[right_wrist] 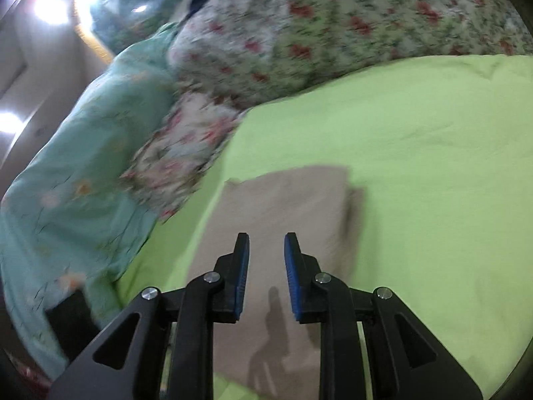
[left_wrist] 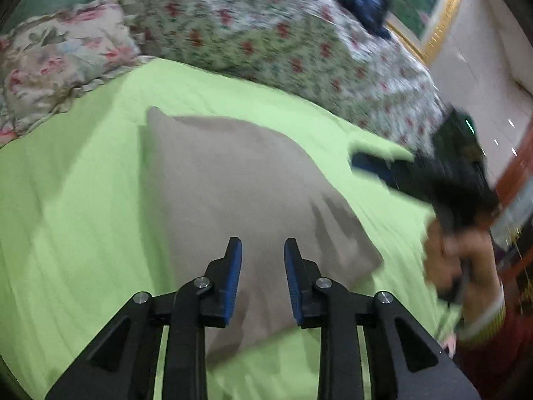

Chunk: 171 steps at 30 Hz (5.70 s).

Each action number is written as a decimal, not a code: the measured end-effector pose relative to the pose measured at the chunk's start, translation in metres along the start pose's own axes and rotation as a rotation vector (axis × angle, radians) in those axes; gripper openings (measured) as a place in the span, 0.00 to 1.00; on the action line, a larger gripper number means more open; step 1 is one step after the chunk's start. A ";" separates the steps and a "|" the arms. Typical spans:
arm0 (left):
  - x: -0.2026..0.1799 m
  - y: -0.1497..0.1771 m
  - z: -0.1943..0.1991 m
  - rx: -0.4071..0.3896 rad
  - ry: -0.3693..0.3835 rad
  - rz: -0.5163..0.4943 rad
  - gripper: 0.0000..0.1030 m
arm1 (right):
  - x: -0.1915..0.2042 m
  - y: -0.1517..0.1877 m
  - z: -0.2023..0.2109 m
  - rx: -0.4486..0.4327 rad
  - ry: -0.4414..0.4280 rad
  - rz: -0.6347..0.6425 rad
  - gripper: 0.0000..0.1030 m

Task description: Fold small clothes

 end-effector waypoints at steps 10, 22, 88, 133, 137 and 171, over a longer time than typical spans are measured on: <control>0.033 -0.003 -0.062 0.133 -0.039 0.065 0.09 | -0.045 0.030 -0.057 0.127 0.216 -0.012 0.08; 0.006 0.052 0.011 0.101 0.000 -0.035 0.10 | 0.002 0.069 0.002 0.083 0.115 0.105 0.12; 0.003 0.076 0.056 0.104 -0.370 -0.027 0.85 | 0.016 0.108 0.051 0.117 0.196 0.152 0.78; 0.006 0.072 0.057 0.095 -0.522 -0.060 0.96 | 0.038 0.111 0.043 0.073 0.255 0.216 0.79; -0.001 0.087 0.058 0.124 -0.518 -0.093 0.96 | 0.045 0.131 0.049 0.103 0.267 0.242 0.83; -0.011 0.097 0.056 0.143 -0.519 -0.145 0.96 | 0.042 0.157 0.032 0.226 0.299 0.246 0.92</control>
Point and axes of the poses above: each gripper's, at about its wrist camera, not at the fingertips, and z roughly against the way its jaws point, x to its left, y to its underside, the point moved 1 cm from there along -z, roughly the way its jaws point, and after that the axes turned 8 degrees about -y, right-handed, at the moved point
